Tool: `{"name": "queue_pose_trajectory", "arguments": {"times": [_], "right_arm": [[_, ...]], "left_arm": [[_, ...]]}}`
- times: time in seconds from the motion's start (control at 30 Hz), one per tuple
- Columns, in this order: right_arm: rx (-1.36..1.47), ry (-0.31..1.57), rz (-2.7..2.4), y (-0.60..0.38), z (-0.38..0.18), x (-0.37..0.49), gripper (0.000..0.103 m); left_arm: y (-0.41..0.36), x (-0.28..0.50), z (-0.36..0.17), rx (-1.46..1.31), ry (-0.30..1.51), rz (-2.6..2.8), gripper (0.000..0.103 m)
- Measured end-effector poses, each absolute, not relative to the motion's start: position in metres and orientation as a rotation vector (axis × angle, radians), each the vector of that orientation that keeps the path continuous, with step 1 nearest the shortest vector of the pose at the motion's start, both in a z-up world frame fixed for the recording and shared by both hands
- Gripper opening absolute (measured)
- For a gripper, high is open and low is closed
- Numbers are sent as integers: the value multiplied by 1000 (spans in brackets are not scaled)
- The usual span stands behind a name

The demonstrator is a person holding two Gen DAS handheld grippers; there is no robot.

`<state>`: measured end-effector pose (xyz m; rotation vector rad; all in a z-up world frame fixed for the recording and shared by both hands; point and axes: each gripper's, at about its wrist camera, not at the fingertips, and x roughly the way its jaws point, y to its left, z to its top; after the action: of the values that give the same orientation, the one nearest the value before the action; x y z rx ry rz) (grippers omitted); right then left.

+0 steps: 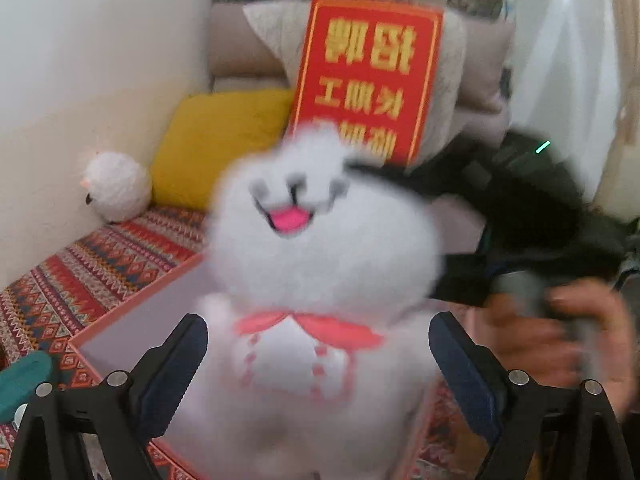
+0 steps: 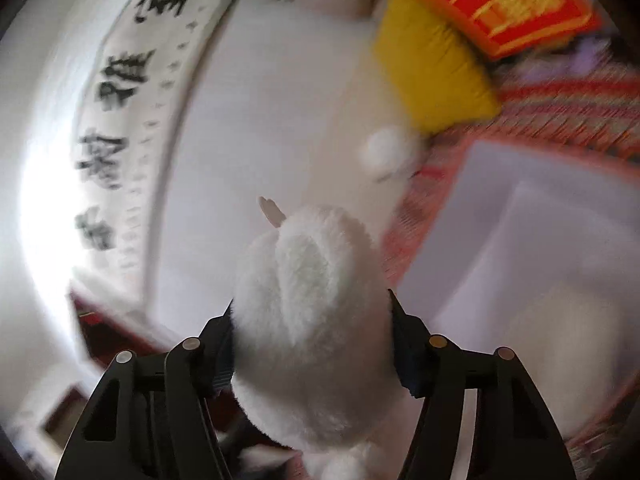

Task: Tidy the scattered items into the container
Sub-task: 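Carry both white plush bears into the pink box and open both tools, then grasp the blue figurine with the right tool while the left tool grasps the white corn bulb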

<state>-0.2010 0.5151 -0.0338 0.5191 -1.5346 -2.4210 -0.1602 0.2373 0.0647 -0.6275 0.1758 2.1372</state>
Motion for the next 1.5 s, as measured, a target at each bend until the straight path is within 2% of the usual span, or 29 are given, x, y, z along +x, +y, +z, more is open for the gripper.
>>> {"name": "queue_pose_trajectory", "arguments": {"times": [0.07,0.13,0.17,0.33,0.5,0.63,0.73,0.97,1.13,1.2,1.27,1.43,1.5], "right_arm": [[592,-1552,-2500,517,-41,-206,80],[694,-1589,-2628,515,-42,-204,100],[677,-1551,-2739,513,-33,-199,103],[471,-1293,-3142,493,18,-167,103],[492,-1097,-3036,453,43,-169,103],[583,-875,-2857,375,59,-172,103],[685,-720,-2706,316,43,-177,103],[1049,-324,-2596,187,-36,-195,103],[1182,-190,-2661,165,-84,-207,103],[1238,-173,-2657,164,-101,-218,102],[1264,-165,-2644,161,-113,-229,100],[1342,-136,-2608,161,-131,-254,80],[1376,-147,-2588,162,-138,-263,76]], "left_arm": [[220,-160,70,-615,157,2173,97],[201,-165,72,-626,149,2223,97],[189,-167,71,-639,139,2254,97],[112,-177,54,-727,31,2376,97],[16,-165,21,-848,-53,2527,99],[-37,-146,-11,-975,-71,2597,99],[-62,-131,-37,-1067,-36,2613,99],[-73,-123,-92,-1208,-54,2585,99],[-75,-153,-97,-1223,-45,2641,99],[-84,-174,-97,-1213,-101,2673,99],[-97,-195,-101,-1233,-186,2697,99],[-122,-230,-122,-1350,-299,2721,97],[-127,-242,-134,-1427,-298,2718,86]]}}
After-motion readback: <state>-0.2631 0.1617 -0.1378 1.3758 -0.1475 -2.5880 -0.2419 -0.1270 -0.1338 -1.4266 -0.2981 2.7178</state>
